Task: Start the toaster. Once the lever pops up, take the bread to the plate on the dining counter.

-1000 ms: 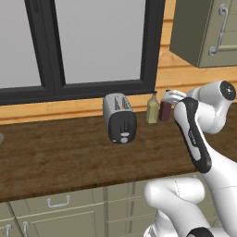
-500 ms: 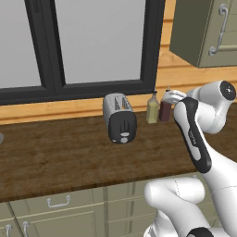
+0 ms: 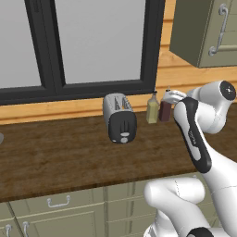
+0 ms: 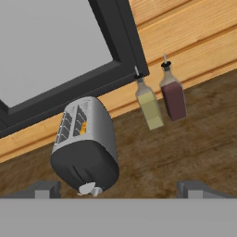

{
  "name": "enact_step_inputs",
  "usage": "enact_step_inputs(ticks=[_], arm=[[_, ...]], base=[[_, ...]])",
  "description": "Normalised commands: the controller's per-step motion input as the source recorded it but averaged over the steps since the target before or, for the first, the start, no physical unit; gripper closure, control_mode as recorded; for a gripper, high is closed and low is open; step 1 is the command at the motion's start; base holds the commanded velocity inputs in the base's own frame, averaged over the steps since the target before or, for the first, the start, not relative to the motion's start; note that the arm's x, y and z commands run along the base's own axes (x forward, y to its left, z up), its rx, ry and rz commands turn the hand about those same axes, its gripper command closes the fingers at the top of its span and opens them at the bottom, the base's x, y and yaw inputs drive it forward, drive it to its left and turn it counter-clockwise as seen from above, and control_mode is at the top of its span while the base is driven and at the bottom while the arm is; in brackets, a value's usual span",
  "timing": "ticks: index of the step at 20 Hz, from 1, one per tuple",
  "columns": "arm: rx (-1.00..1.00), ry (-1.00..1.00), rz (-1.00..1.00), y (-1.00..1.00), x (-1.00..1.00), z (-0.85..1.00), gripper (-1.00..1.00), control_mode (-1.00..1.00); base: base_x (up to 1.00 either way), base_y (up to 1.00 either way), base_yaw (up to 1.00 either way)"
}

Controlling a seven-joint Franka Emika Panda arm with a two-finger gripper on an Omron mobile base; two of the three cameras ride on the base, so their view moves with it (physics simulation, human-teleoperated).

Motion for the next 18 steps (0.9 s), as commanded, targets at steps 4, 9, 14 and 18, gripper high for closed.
enact_step_inputs(ticks=[4, 9, 14, 18], arm=[[0.0, 0.0, 0.0, 0.0, 0.0, 0.0, -1.0, -1.0], [0.0, 0.0, 0.0, 0.0, 0.0, 0.0, -1.0, -1.0], [0.0, 0.0, 0.0, 0.0, 0.0, 0.0, -1.0, -1.0], [0.0, 0.0, 0.0, 0.0, 0.0, 0.0, -1.0, -1.0]], base=[[0.0, 0.0, 0.0], [0.0, 0.0, 0.0], [0.0, 0.0, 0.0], [0.0, 0.0, 0.0]])
